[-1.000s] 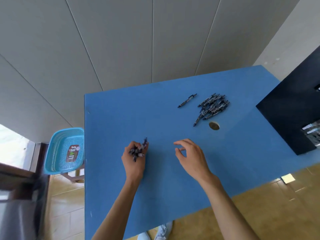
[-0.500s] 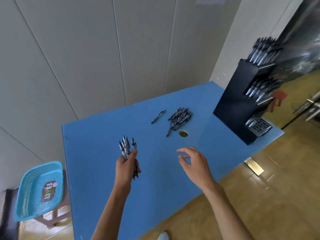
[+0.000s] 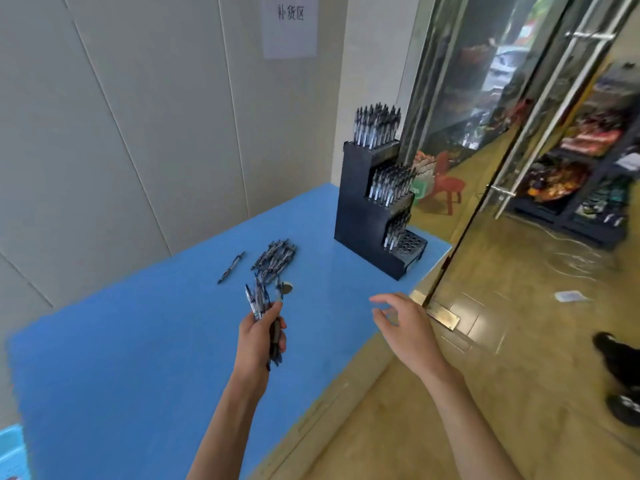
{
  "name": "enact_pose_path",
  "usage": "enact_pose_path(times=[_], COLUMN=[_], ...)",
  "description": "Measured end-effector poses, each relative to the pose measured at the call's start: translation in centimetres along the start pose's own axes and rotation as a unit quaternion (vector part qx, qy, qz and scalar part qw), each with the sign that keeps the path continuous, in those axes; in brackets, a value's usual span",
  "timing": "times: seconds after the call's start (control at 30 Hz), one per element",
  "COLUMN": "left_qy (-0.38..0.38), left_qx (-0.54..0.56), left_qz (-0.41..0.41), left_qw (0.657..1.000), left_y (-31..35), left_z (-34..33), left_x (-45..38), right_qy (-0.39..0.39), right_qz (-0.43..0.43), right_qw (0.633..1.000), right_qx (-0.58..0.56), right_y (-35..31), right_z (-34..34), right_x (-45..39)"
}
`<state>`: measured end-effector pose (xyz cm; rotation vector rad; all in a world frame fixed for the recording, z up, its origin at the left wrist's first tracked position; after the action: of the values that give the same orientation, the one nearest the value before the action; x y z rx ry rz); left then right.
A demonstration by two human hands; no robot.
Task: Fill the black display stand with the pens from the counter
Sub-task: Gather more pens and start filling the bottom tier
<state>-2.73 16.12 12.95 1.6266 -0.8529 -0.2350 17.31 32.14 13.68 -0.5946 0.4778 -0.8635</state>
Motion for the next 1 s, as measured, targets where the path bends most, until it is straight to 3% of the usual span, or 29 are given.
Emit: enact_pose_path(times=[0.13,0.4,0.6,1.0], left_qy=[-0.043,-0.055,-0.057,-0.012], left_qx=[0.006,-0.033,-0.054,-0.059], left_qz=[-0.003,-0.057,-0.034,-0.064], left_qw=[0.999,0.996,0.996,0.996], left_y=[-1.3,-4.8,-7.0,-8.1], left_z=[-6.1,-20.1,-29.4,-38.7], left_x=[0.3,-0.4,-1.1,-4.3], right_qy=[0.011,0.034,0.031,-0.014], right_qz=[-0.017,-0.064,-0.062,-0.014], right_qw=[1.0,0.997,0.998,0.998], right_qx=[0.006,-0.006,-0.011,-0.052], right_y=[4.6,16.1,22.8,28.9], right_z=[3.6,13.4,19.2,22.6], right_x=[-0.2,-2.0,-4.7,-13.4])
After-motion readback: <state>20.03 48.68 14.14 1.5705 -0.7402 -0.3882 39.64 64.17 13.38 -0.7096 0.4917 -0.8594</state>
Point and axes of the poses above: each hand's wrist, its own x-axis away from the middle knuckle, its own z-axis out of the back of the hand, y = z × x, the point moved 1 cm from there along -x, towards the middle knuckle, and after that the axes turned 4 degrees about x, right-handed, at the moved point
